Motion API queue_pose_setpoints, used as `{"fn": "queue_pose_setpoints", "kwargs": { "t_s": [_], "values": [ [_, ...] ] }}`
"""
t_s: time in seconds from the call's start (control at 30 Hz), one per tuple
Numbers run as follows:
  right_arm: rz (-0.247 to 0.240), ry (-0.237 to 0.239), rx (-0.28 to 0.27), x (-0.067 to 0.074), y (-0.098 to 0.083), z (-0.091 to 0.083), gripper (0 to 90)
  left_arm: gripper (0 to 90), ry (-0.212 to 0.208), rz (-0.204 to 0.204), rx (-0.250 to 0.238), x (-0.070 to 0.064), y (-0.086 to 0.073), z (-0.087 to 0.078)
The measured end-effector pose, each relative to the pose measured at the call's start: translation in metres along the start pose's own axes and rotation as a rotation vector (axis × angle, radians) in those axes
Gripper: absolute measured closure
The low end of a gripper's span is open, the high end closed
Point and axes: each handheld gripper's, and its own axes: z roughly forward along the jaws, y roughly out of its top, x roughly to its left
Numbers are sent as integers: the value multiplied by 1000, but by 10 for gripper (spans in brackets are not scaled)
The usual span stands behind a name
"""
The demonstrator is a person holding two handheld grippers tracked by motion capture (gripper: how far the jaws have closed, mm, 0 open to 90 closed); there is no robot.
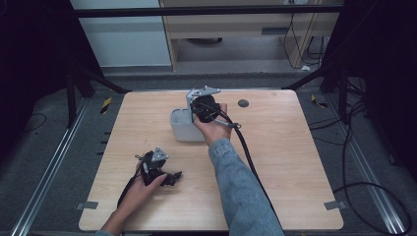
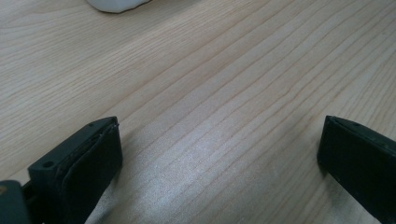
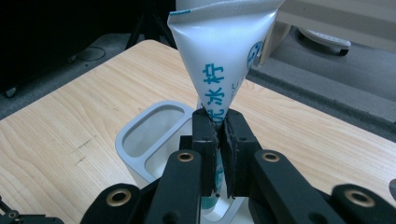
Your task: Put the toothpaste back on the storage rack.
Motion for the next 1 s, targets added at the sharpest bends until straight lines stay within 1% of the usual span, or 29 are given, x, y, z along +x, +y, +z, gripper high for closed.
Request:
{"fn": "queue_pose_setpoints", "kwargs": {
  "t_s": [0.4, 0.47, 0.57, 0.77, 0.9, 1.0],
  "values": [
    [-1, 1, 42, 0, -7, 9, 846, 0, 0, 0, 0, 0, 0, 0],
    [10, 9, 43, 0, -8, 10, 846, 0, 0, 0, 0, 0, 0, 0],
    [-5, 7, 53, 1, -9, 11, 845, 0, 0, 0, 0, 0, 0, 0],
    [-4, 5, 65, 1, -10, 13, 845, 0, 0, 0, 0, 0, 0, 0],
    [6, 8, 72, -1, -12, 14, 844, 0, -1, 0, 0, 0, 0, 0],
    [0, 4, 82, -1, -12, 16, 844, 0, -1, 0, 0, 0, 0, 0]
  ]
}}
